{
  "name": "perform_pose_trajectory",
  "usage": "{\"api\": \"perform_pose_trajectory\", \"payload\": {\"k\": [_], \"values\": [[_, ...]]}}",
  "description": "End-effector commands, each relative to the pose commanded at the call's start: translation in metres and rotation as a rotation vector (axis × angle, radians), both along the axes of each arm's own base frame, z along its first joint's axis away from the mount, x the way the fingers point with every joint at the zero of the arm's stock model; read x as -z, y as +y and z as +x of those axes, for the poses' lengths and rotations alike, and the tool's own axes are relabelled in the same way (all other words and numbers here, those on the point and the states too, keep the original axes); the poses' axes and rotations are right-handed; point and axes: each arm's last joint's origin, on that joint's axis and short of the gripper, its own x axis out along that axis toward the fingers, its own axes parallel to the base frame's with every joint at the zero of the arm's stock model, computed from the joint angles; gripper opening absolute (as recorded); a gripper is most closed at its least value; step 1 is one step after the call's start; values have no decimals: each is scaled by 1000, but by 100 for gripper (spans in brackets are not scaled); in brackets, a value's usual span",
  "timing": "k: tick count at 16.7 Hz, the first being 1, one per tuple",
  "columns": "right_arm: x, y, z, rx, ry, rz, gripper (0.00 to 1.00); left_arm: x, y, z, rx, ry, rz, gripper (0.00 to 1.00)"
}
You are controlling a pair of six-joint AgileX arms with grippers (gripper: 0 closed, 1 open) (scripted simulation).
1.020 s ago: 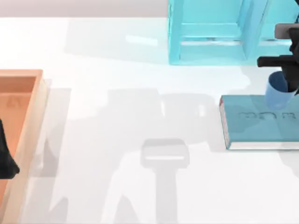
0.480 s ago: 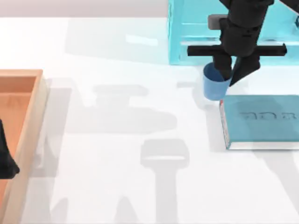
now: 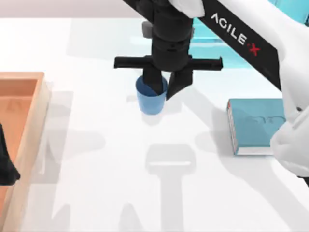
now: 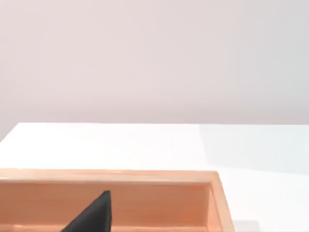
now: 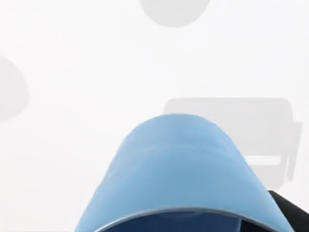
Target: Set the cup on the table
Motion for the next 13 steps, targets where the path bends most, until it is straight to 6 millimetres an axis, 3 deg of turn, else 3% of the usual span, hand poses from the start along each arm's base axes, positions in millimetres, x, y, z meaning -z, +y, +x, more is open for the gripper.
{"api": "perform_pose_trajectory", "payload": {"k": [2, 8, 13], "values": [[1, 8, -6, 0, 1, 0, 0, 0, 0, 0, 0, 0, 0, 100], [3, 8, -5, 2, 3, 1, 0, 0, 0, 0, 0, 0, 0, 100], [30, 14, -3, 2, 19, -9, 0, 0, 0, 0, 0, 0, 0, 100]]}}
